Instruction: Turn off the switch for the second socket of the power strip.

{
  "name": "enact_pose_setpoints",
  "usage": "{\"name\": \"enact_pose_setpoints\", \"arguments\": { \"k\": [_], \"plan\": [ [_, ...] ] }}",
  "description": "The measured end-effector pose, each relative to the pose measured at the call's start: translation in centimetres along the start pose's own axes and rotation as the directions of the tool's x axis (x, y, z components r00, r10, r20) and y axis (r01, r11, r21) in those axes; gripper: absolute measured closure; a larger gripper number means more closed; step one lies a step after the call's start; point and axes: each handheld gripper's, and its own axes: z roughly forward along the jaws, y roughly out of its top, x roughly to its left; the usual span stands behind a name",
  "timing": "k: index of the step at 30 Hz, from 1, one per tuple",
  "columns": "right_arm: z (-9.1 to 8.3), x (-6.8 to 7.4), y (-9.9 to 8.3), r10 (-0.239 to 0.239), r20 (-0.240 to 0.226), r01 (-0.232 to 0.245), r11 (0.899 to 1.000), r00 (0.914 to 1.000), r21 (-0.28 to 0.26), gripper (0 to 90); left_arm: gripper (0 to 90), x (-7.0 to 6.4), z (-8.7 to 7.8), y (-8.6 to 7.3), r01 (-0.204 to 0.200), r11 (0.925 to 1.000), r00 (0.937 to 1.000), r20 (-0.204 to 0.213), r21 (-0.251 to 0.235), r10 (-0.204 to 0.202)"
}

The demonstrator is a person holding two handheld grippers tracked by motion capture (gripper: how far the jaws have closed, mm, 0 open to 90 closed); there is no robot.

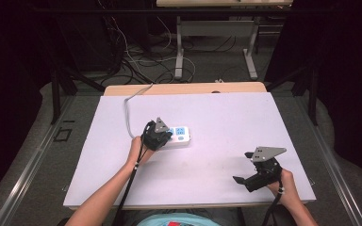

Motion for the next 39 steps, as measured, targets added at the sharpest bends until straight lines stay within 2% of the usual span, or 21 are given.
{"name": "enact_pose_setpoints", "arguments": {
  "k": [6, 7, 11, 13, 14, 18, 23, 29, 35, 39],
  "plan": [
    [0.1, 0.0, 0.0, -0.001, -0.004, 0.001, 1.0, 1.0, -0.007, 2.2, 63.7, -0.3, -0.8, 0.2, 0.011, 0.9998, 0.9999, -0.003, -0.016, -0.011],
    [0.0, -0.1, 0.0, -0.013, -0.003, 0.013, 1.0, 0.9999, 0.0, 2.2, 58.7, -0.3, -1.0, 0.3, 0.013, 0.9999, 0.9999, -0.006, -0.009, -0.013],
    [0.0, 0.1, 0.0, 0.0, 0.001, 0.0, 1.0, 1.0, -0.002, 2.2, 38.4, -0.5, -1.6, 0.2, 0.028, 0.9996, 0.9996, -0.007, -0.003, -0.028],
    [0.0, 0.0, 0.0, -0.013, 0.001, 0.013, 1.0, 0.9999, -0.006, 2.2, 31.6, -0.5, -2.3, 0.1, 0.035, 0.9994, 0.9993, -0.01, -0.006, -0.035],
    [0.0, 0.1, 0.0, 0.0, 0.004, 0.0, 1.0, 1.0, -0.005, 2.2, 28.0, -0.5, -2.6, 0.1, 0.038, 0.9992, 0.9992, -0.01, -0.011, -0.038],
    [0.0, 0.1, 0.0, -0.002, 0.003, 0.002, 1.0, 1.0, -0.006, 2.2, 17.3, -0.3, -3.8, -0.2, 0.057, 0.9983, 0.9983, -0.014, -0.011, -0.057],
    [0.0, 0.1, 0.0, 0.004, 0.001, -0.004, 1.0, 1.0, -0.004, 2.2, 10.3, -0.1, -5.1, -0.7, 0.067, 0.9977, 0.9975, -0.024, -0.002, -0.067],
    [0.0, 0.0, 0.0, 0.002, -0.003, -0.002, 1.0, 1.0, -0.002, 2.2, 1.4, -0.2, -6.5, -1.4, 0.076, 0.9971, 0.9955, -0.057, -0.001, -0.076],
    [0.0, 0.1, 0.0, 0.002, 0.0, -0.002, 1.0, 1.0, -0.005, 2.2, 0.1, -0.6, -8.0, -2.5, 0.095, 0.9954, 0.9923, -0.079, -0.012, -0.096],
    [-0.1, 0.1, 0.0, 0.001, -0.002, -0.001, 1.0, 1.0, -0.003, 2.2, 0.1, -0.8, -9.1, -3.4, 0.086, 0.9962, 0.9918, -0.094, -0.013, -0.087]
  ]
}}
